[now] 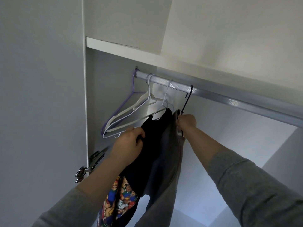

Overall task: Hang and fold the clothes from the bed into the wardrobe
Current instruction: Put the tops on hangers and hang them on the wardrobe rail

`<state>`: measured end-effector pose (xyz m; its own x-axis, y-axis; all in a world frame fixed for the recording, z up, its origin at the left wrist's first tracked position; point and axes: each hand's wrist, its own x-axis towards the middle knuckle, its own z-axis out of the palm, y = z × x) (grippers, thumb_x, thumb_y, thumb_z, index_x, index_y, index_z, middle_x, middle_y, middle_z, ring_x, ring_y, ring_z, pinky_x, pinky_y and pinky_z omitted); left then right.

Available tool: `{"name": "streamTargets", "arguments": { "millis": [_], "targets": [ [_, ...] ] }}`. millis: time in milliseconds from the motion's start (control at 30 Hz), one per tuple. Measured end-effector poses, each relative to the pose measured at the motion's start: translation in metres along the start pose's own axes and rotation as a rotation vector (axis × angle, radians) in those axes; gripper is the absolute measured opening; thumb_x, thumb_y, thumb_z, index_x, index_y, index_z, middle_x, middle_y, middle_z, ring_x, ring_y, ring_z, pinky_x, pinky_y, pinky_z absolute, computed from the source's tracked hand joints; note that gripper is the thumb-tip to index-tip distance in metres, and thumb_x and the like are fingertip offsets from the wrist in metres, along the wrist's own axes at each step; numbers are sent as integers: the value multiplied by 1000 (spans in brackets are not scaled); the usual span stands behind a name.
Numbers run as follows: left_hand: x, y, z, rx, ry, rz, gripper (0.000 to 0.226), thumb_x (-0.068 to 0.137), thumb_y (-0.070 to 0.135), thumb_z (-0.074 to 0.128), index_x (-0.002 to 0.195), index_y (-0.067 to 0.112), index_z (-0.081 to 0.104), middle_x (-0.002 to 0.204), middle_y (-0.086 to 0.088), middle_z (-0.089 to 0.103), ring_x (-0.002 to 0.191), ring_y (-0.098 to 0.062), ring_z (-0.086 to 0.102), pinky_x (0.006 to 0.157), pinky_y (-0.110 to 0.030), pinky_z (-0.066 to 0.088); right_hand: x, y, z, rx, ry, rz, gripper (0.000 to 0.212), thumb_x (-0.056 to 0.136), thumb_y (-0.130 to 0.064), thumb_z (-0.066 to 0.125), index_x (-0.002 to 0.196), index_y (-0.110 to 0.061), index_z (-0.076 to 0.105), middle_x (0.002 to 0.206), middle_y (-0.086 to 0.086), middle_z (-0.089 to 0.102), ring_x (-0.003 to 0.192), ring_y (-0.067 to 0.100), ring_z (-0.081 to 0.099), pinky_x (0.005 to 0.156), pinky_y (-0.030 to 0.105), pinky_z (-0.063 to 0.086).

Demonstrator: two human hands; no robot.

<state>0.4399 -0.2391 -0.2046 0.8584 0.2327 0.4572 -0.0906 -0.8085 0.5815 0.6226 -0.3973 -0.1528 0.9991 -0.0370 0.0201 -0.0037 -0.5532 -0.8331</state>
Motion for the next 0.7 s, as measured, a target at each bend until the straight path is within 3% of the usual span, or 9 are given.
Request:
{"name": "streamTargets", "arguments": {
  "millis": [67,133,200,267,367,500,600,700],
  "targets": [
    [-1,0,1,-13,5,-11,24,84,2,55,104,13,63,103,-7,60,90,-25,59,76,-34,48,-5,2,-2,77,34,-29,35,91,-1,48,57,-8,48,69,13,57,43,16,51,45,24,39],
    [-1,1,2,-31,-1,-26,24,84,2,56,104,13,64,102,-6,59,89,-25,58,77,-34,48,-12,4,-4,96,68,-53,28,94,-8,44,68,-10,52,84,13,60,61,20,53,58,28,43],
    [-3,2,4,-59,-28,-42,26,85,2,56,107,14,62,104,-5,57,85,-23,58,77,-33,47,-24,7,-8,118,91,-106,13,96,-16,46,97,-9,57,96,7,58,76,16,54,68,26,42],
    [-4,2,4,-66,-64,-54,29,87,5,57,113,17,61,107,-5,54,77,-19,58,77,-32,49,-42,10,-16,185,136,-193,24,96,-16,48,119,-10,52,92,-5,54,77,10,53,72,24,40],
    [-7,2,7,-91,-87,-60,35,90,6,58,122,19,59,108,-3,50,74,-15,56,76,-25,48,-78,20,-28,241,262,-369,23,95,-11,50,117,-13,56,89,-10,56,82,7,55,75,19,40],
    [-16,3,10,-172,-68,-66,33,90,5,59,120,19,62,100,3,44,71,-2,51,67,0,37,-121,40,-35,353,224,-409,18,94,-11,58,108,-22,59,84,-19,62,82,-11,57,68,3,41],
    [-23,4,15,-265,-71,-102,30,92,7,57,118,22,63,99,9,46,75,-1,56,70,-1,40,-143,57,-36,392,198,-362,17,93,-14,63,107,-22,60,82,-27,64,81,-16,57,66,-2,39],
    [-31,5,21,-325,-121,-126,32,94,10,55,118,29,62,106,5,51,88,-6,59,81,-13,47,-160,77,-35,341,149,-308,18,92,-19,64,109,-21,61,87,-20,64,85,-18,56,68,-4,39]
  ]
}}
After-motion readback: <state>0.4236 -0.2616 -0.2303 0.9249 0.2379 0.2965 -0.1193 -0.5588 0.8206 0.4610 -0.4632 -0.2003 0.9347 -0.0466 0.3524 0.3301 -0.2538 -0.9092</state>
